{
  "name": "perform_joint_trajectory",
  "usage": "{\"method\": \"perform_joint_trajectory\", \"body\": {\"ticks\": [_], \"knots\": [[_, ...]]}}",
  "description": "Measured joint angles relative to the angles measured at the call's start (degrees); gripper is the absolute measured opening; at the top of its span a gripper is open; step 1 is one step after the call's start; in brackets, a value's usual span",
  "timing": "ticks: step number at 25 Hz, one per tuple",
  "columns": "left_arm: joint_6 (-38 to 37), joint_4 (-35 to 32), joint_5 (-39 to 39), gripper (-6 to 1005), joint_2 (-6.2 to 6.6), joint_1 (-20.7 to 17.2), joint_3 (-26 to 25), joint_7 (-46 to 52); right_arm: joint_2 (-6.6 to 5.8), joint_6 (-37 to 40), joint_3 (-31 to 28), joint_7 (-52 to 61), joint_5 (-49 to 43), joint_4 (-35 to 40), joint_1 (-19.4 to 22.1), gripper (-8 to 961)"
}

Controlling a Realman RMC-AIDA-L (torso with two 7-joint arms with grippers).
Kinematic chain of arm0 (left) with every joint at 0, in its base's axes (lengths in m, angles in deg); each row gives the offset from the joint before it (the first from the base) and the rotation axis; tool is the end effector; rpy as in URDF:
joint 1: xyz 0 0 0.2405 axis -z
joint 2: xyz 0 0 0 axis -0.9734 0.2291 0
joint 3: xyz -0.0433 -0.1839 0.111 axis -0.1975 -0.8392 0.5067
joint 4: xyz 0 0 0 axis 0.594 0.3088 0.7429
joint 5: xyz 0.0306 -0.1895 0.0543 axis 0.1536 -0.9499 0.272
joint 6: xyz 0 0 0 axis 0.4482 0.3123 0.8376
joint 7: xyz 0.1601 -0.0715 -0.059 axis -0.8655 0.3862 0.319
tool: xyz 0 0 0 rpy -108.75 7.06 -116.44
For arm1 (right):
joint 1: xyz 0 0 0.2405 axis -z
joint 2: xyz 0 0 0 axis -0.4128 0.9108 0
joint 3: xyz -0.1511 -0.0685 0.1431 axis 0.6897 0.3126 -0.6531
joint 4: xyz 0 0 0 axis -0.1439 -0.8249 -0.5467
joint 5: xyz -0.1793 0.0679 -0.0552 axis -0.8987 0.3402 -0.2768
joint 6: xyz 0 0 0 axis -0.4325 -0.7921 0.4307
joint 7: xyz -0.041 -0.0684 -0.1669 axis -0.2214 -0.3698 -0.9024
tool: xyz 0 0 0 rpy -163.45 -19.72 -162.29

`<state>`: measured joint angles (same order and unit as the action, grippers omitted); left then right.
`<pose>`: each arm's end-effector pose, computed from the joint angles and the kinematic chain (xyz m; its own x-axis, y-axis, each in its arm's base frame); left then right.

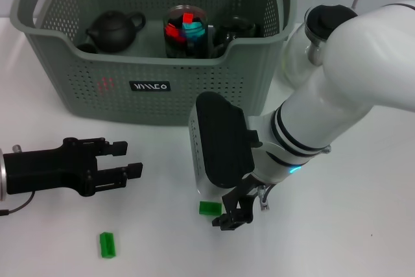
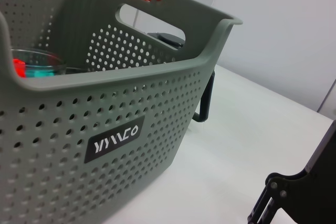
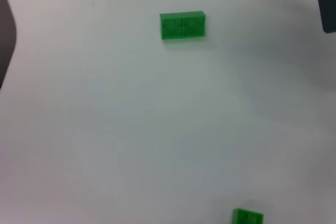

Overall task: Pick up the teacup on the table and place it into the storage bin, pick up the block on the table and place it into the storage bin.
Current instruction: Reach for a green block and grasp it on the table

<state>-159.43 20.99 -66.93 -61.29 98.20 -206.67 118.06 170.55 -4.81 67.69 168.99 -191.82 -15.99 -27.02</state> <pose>-0.2623 0.2808 -0.0004 0.7555 0.4689 0.4575 0.5910 -0.7892 -0.1672 0.1170 0.2962 -0.1583 0.8937 0.1792 0.4113 0.1783 -0.9831 0.0409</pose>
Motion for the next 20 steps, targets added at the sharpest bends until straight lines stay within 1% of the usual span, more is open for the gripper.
{"method": "perform_joint_trajectory", "body": {"ticks": [12,20], "knots": [[0.85,-0.67,0.05,615,0.01,-0.09,0.37,0.06,0.14,-0.35,0.46,-0.66,1.09,-0.10,0.09,592],[0.85,-0.68,0.09,615,0.00,-0.09,0.39,0.09,0.14,-0.35,0.57,-1.23,1.73,-0.28,0.24,574]]}}
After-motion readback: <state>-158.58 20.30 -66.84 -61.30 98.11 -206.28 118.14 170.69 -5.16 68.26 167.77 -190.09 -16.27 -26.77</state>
